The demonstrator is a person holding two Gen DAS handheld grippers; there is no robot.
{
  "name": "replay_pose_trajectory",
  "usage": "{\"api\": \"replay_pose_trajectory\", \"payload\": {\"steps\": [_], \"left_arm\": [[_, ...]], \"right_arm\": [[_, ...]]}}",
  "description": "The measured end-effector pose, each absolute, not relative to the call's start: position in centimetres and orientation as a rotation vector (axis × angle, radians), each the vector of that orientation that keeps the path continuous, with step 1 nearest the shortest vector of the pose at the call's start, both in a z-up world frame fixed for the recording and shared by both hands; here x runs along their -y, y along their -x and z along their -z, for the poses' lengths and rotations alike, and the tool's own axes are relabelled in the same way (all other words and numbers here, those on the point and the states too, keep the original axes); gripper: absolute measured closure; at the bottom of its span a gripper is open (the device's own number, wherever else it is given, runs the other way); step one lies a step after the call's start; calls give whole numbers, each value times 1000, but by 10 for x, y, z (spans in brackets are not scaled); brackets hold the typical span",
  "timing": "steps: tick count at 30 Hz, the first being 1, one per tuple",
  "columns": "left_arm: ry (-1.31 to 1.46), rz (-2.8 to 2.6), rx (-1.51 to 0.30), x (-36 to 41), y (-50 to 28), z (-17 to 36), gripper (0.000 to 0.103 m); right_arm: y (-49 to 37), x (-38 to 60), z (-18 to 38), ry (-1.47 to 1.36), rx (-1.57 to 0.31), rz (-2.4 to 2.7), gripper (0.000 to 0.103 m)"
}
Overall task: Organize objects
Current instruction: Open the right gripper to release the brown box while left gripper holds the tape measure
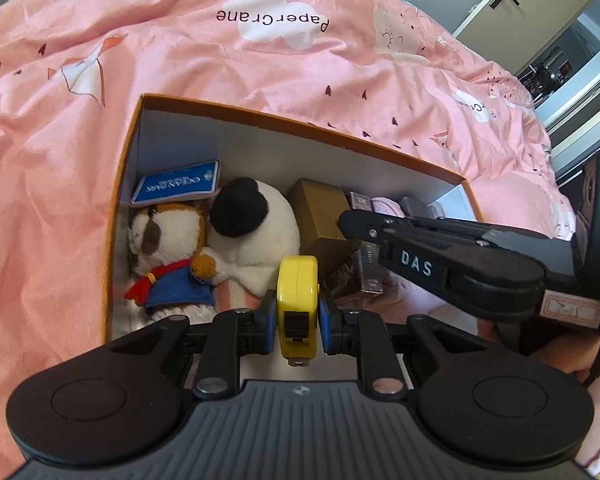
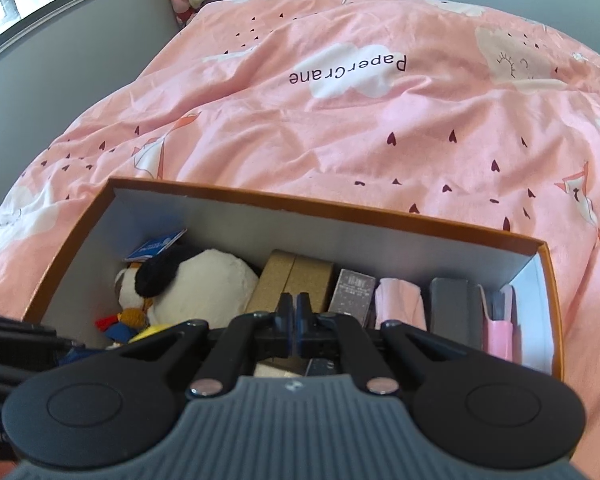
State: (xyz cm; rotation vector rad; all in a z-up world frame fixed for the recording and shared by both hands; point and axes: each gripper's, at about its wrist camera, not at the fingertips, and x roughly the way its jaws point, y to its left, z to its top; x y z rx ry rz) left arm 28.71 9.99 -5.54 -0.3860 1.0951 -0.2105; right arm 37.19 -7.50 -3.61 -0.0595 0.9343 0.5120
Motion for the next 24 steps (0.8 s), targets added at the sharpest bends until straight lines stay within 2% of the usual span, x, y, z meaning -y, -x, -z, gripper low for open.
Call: {"api": "replay_pose_trajectory", "payload": {"steps": [8, 18, 24], "left_arm": [[369, 233, -1125, -74, -286, 63, 81], [527, 104, -1229, -74, -311, 99, 81], [488, 68, -1251, -72, -310, 98, 78]], "right_arm": [[-340, 105, 15, 54, -895, -486, 97], [-328, 116, 20, 110, -914, -480, 97], [-323, 112, 21, 158, -906, -497, 95]]}}
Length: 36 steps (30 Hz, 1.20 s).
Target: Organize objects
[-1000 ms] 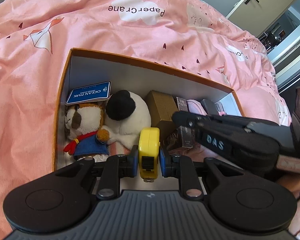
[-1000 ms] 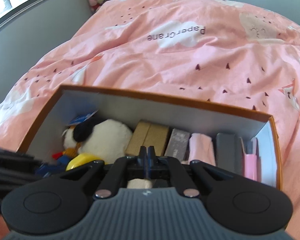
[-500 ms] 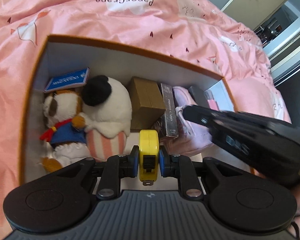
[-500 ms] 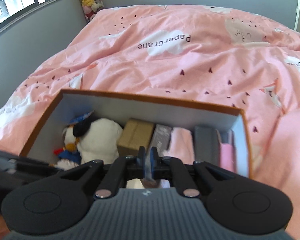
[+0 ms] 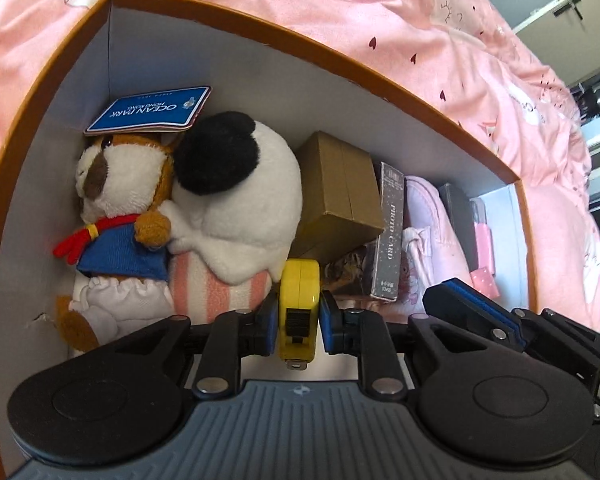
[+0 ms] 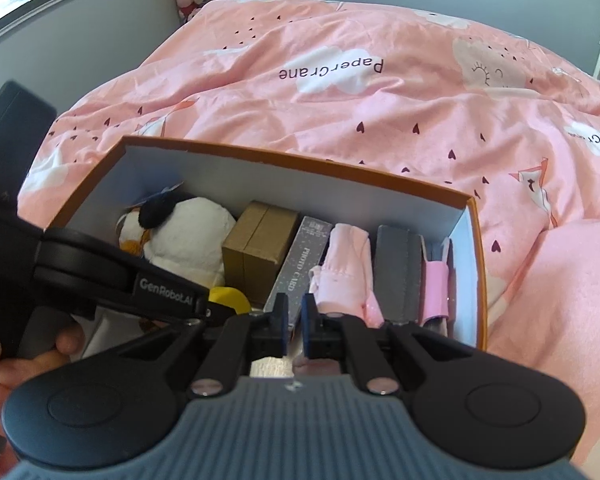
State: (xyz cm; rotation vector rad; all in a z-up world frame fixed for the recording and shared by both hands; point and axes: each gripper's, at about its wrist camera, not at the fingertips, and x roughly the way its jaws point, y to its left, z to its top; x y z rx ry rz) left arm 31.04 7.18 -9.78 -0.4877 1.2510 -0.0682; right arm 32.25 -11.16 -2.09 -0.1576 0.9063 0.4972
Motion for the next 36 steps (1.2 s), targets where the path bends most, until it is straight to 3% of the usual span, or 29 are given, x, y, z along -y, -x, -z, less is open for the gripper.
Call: {"api": "replay_pose_trajectory", "payload": {"steps": [5, 11, 18, 30, 36], "left_arm": [[417, 82, -1251, -66, -305, 86, 66], [339, 81, -1226, -69, -291, 69, 65], [237, 77, -1168, -76, -273, 46, 66], [232, 60, -1112, -86, -257, 34, 66], [250, 65, -1092, -92, -255, 30, 66]], "right_arm": [[-319, 111, 20, 169, -917, -509, 93], [-315, 108, 20, 172, -935, -530, 85], [-309, 94, 30, 194, -1012, -582, 67], [-323, 51, 66, 439, -1188, -647, 62], [-326, 34, 69, 541, -1197, -704, 66]]}}
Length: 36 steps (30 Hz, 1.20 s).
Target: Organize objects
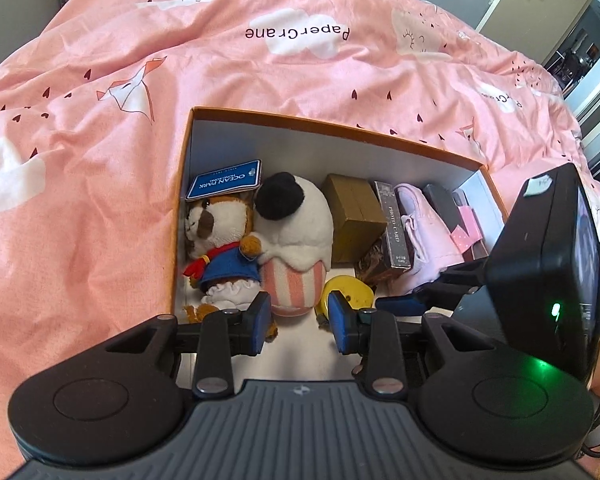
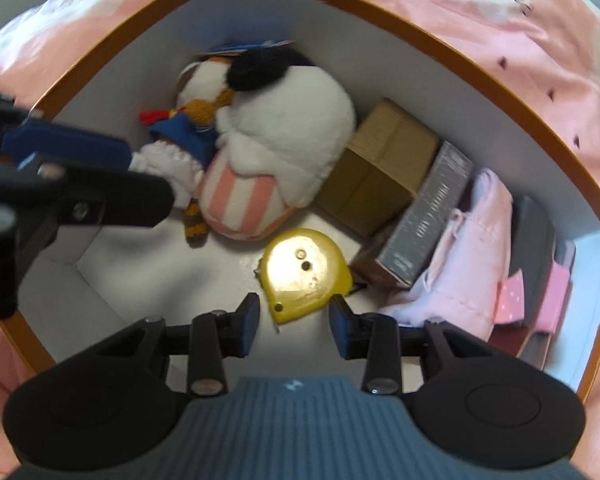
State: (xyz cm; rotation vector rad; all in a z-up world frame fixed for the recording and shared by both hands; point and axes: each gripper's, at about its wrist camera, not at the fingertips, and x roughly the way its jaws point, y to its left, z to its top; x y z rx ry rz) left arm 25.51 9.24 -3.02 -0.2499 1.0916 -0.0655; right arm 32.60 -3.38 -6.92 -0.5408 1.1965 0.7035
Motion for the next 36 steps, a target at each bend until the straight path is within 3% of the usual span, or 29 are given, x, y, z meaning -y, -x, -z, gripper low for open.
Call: {"api": "replay_pose_trajectory", "payload": {"steps": [2, 6, 10, 14, 36], "left_arm": [[252, 67, -1092, -94, -255, 30, 66], [255, 67, -1091, -95, -255, 30, 66], [260, 67, -1091, -97, -255, 31, 66], [262, 70, -1086, -98, -254, 30, 66], [241, 67, -1066, -96, -243, 19, 66]], "right_arm": [[-321, 31, 71, 579, -1172, -719, 73], [-316, 29, 73, 608, -1130, -738, 76], [-320, 29, 71, 557, -1132, -735, 90], [-321, 27, 71, 541, -1107, -734, 97], [-330, 32, 73, 466, -1209, -650, 97]]}}
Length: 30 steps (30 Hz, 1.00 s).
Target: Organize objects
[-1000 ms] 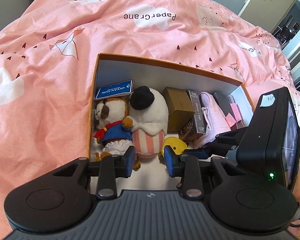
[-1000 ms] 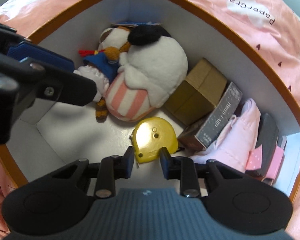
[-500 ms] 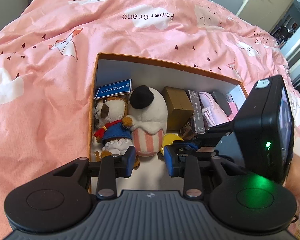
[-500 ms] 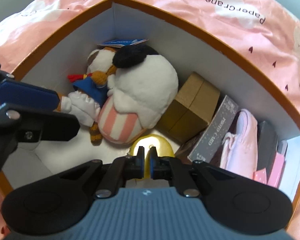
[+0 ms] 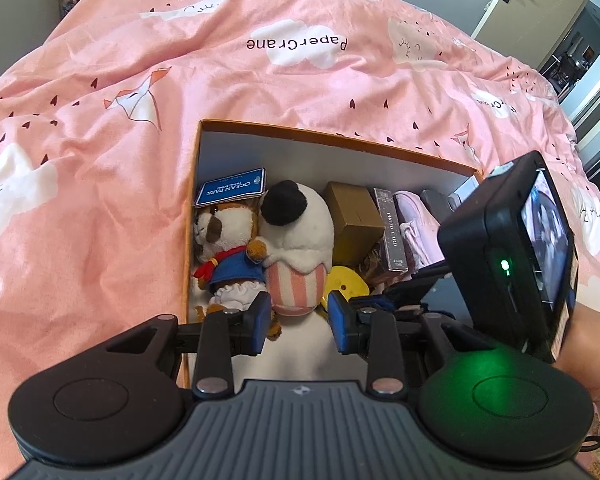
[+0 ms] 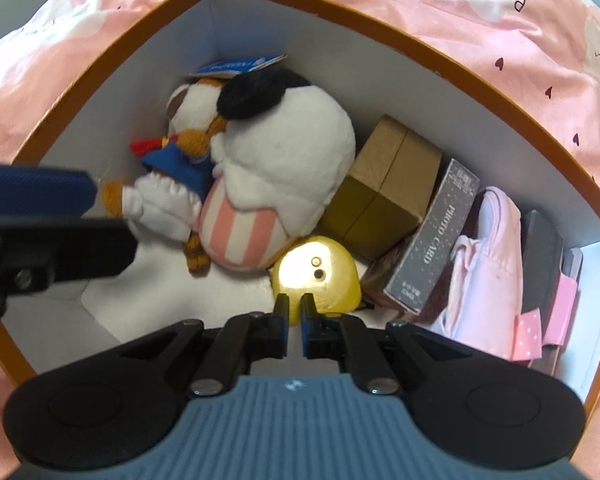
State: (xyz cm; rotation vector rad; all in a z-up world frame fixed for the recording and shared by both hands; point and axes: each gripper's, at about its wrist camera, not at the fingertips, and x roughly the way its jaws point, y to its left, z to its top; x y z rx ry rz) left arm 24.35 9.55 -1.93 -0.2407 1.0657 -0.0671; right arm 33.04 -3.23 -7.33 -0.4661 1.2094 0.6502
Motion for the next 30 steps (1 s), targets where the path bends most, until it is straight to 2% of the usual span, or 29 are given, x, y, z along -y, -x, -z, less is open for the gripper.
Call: {"api": "replay_pose_trajectory", "payload": {"steps": [6, 11, 14, 16, 19, 23, 29, 30], "left_arm": [[212, 77, -1046, -91, -231, 11, 67], [166, 72, -954, -78, -203, -13, 68], [120, 52, -843, -69, -174, -32, 68], [65, 47, -797, -62, -156, -43, 68], [20, 42, -769, -53, -130, -48, 66], [53, 113, -891, -50, -109, -35, 66], [75, 107, -1059, -50, -81, 12, 66], [66, 102, -1072, -50, -76, 20, 65]], "right_arm": [[-317, 47, 59, 413, -1176, -654, 96], [-282, 76, 18, 329, -1039, -664, 96], [-251, 85, -4, 282, -931, -649, 89], [-227, 106, -22, 241, -855, -645, 78], [-198, 132, -40, 179, -785, -613, 76], [-157, 160, -37, 104, -772, -540, 75], [-125, 178, 5, 46, -815, -419, 74], [-121, 180, 10, 44, -819, -399, 71]]}}
